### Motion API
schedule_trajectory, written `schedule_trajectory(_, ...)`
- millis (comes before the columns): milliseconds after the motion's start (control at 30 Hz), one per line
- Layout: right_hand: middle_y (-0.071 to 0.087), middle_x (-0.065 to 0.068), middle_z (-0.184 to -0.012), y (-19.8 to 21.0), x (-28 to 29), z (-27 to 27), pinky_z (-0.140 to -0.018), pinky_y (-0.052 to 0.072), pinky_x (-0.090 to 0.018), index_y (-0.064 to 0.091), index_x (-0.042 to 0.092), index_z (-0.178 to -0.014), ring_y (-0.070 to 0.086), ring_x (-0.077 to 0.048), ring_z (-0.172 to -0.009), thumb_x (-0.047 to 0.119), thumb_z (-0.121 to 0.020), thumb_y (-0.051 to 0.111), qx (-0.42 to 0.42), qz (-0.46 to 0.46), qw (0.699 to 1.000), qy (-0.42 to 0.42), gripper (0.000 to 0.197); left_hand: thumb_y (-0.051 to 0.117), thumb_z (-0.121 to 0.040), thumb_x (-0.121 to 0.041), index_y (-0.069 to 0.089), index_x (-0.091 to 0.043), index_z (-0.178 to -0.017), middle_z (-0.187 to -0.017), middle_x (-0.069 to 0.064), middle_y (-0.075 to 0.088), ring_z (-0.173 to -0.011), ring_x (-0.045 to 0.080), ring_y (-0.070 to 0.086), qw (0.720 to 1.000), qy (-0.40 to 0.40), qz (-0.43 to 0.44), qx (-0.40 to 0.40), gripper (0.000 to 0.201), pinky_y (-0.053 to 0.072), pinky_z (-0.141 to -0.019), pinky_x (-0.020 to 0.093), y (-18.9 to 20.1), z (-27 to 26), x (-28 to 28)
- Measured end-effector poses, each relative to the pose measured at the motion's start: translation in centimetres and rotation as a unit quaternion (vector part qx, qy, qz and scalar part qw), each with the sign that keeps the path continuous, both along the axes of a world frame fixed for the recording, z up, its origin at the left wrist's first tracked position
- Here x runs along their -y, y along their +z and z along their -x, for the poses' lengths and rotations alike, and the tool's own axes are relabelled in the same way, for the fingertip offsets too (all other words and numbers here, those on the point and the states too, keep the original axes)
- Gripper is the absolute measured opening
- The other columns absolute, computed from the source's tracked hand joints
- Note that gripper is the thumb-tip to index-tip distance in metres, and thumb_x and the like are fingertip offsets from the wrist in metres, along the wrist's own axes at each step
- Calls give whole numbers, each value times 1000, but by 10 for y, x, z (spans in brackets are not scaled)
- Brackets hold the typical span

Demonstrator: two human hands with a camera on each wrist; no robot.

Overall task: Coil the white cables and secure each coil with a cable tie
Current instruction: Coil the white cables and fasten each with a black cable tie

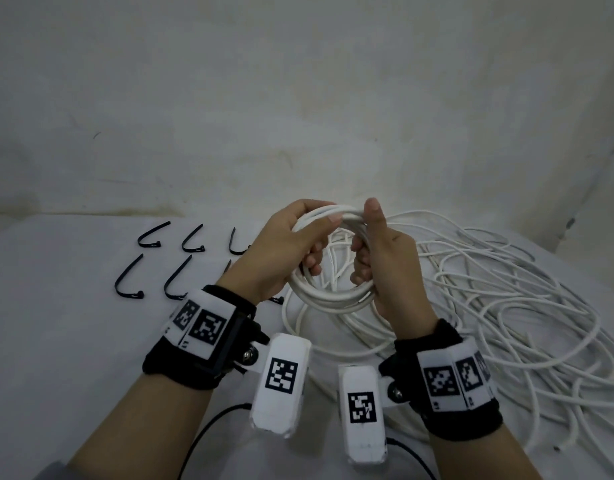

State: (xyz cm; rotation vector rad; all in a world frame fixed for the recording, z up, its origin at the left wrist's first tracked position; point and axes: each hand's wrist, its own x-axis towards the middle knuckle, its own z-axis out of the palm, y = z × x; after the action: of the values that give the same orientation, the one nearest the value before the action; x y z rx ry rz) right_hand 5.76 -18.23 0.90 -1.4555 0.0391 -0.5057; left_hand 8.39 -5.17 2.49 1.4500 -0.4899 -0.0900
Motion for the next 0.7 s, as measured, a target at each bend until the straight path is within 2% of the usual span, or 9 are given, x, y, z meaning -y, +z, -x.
schedule_trajectory(100,52,-2,-57,-3,3,1,-45,46,-25,60,-1,-89,52,-14,-45,41,-92,56,70,58,996,3,42,55,-94,-16,61,-6,-112,-49,-7,39,-40,7,32,999,5,38,-18,21,36,-40,18,3,1,-1)
schedule_trajectory(167,60,-4,-86,-5,5,0,-59,55,-30,55,13,-103,64,-13,-69,27,-92,63,140,130,981,-40,20,54,-94,-15,60,-4,-114,-49,-7,38,-40,7,30,998,7,57,-31,23,35,-39,18,5,0,-2)
schedule_trajectory(233,54,-1,-101,-6,10,-2,-69,52,-24,54,21,-102,58,-3,-88,17,-88,68,205,257,937,-116,20,55,-94,-15,60,-4,-114,-50,-7,39,-41,7,30,997,10,60,-39,23,35,-39,17,5,0,-3)
schedule_trajectory(300,52,2,-98,-6,12,-2,-65,47,-19,60,16,-97,53,1,-86,10,-84,71,249,330,896,-163,17,54,-95,-16,60,-4,-111,-49,-7,39,-40,6,29,997,5,64,-48,21,35,-40,16,4,-1,-3)
schedule_trajectory(333,53,2,-95,-7,12,-1,-64,47,-18,62,14,-94,53,1,-84,8,-82,72,257,336,889,-172,16,53,-95,-18,61,-5,-107,-49,-7,38,-40,6,29,997,1,66,-51,19,35,-40,16,4,-1,-3)
schedule_trajectory(400,58,1,-89,-6,13,2,-64,50,-21,62,14,-89,56,-1,-82,7,-81,73,254,301,905,-162,15,51,-96,-24,60,-9,-93,-50,-7,37,-40,5,28,997,-4,65,-52,17,35,-39,16,4,-1,-4)
schedule_trajectory(467,62,-2,-84,-3,13,5,-65,52,-24,62,12,-88,60,-8,-78,6,-81,73,238,208,943,-105,15,50,-96,-28,58,-13,-83,-51,-6,35,-40,5,27,997,-9,66,-50,22,35,-39,16,5,-1,-5)
schedule_trajectory(567,66,-3,-78,3,13,7,-62,49,-17,67,7,-90,61,-9,-69,3,-79,75,218,112,967,-67,14,49,-97,-27,60,-12,-87,-51,-6,34,-40,5,26,996,-15,72,-49,21,34,-38,16,6,-2,-6)
schedule_trajectory(700,69,-3,-74,6,12,8,-62,51,-20,66,10,-87,63,-12,-66,3,-76,76,188,51,980,-29,16,51,-96,-24,61,-11,-90,-50,-6,35,-39,5,27,995,-4,83,-52,18,34,-38,15,4,-4,-7)
